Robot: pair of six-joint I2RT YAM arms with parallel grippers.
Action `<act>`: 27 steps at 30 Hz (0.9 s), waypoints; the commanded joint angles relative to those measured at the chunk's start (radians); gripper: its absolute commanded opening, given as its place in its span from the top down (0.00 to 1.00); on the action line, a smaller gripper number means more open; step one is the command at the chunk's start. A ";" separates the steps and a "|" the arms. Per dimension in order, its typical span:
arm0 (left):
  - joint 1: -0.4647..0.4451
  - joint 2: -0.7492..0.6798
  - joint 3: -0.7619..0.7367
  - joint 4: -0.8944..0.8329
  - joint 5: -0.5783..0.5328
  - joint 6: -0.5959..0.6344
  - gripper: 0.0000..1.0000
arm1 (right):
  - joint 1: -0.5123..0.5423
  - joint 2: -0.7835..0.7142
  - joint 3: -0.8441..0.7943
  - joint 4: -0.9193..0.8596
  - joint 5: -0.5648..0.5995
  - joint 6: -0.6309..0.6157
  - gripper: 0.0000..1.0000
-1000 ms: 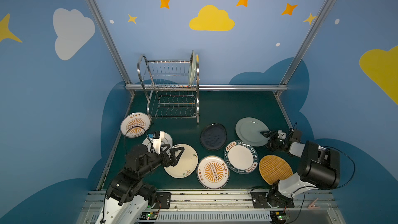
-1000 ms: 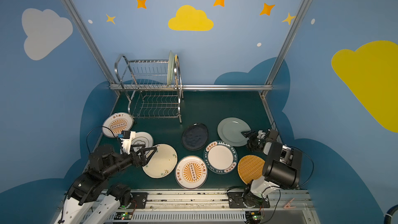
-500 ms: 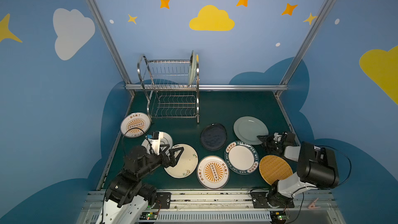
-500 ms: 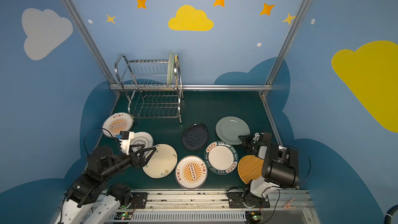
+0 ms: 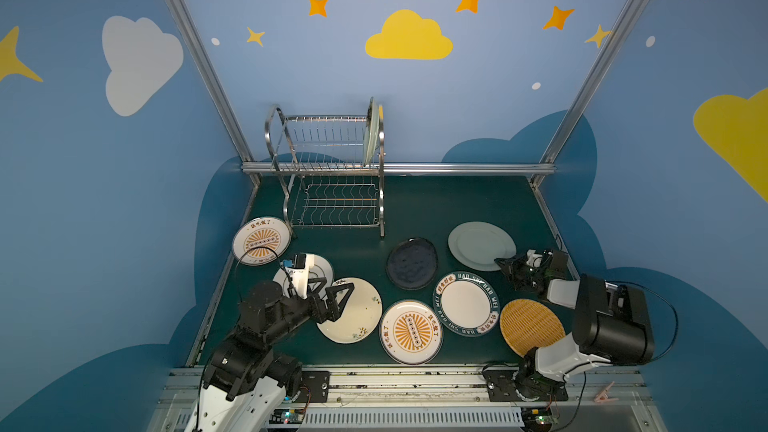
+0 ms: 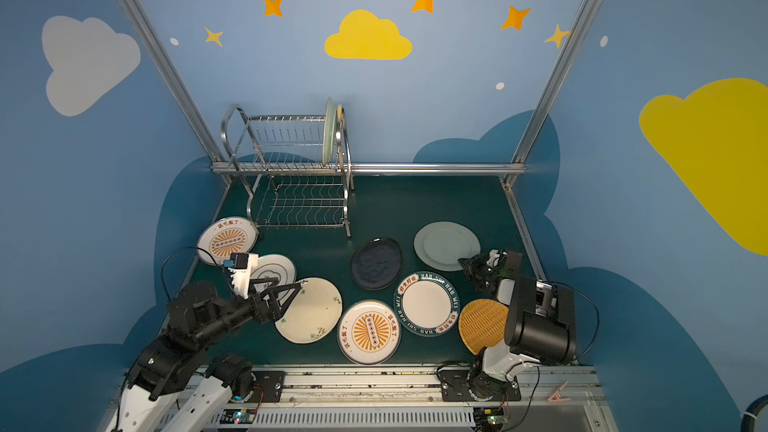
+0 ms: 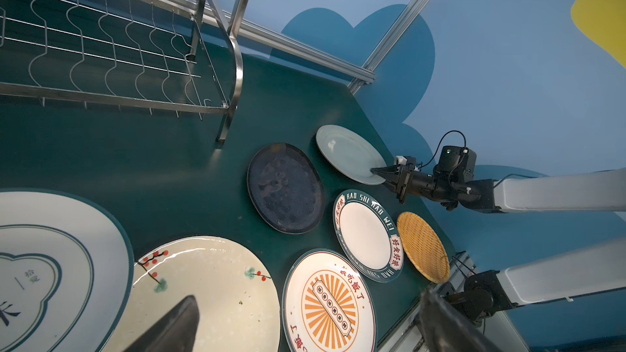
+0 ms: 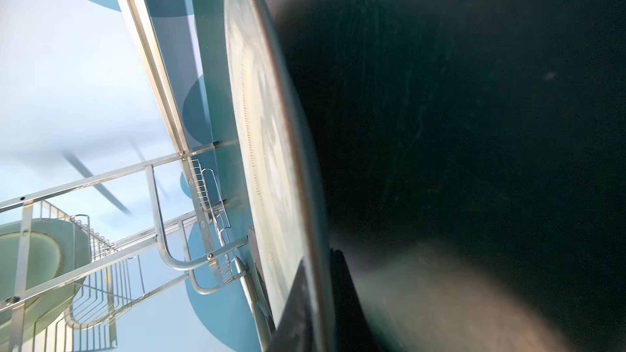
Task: Load the plates into the dish rack
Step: 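Grip the pale green plate's rim with the right gripper and tilt it up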
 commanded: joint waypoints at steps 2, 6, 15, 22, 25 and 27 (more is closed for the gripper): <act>-0.002 -0.008 -0.006 0.023 -0.016 0.011 0.00 | 0.009 -0.081 0.063 -0.118 0.028 -0.037 1.00; -0.002 -0.009 -0.007 0.025 -0.024 0.010 0.00 | 0.010 -0.161 0.081 -0.137 0.006 -0.058 1.00; -0.001 -0.016 -0.015 0.034 -0.057 0.006 0.00 | 0.010 -0.281 0.157 -0.178 -0.095 -0.092 1.00; -0.003 -0.023 -0.025 0.040 -0.089 0.003 0.00 | 0.024 -0.376 0.183 -0.248 -0.143 -0.103 1.00; -0.003 -0.026 -0.035 0.060 -0.079 0.011 0.00 | 0.047 -0.414 0.183 -0.296 -0.150 -0.128 1.00; -0.007 -0.019 -0.044 0.078 -0.060 0.008 0.00 | 0.065 -0.435 0.214 -0.317 -0.154 -0.141 1.00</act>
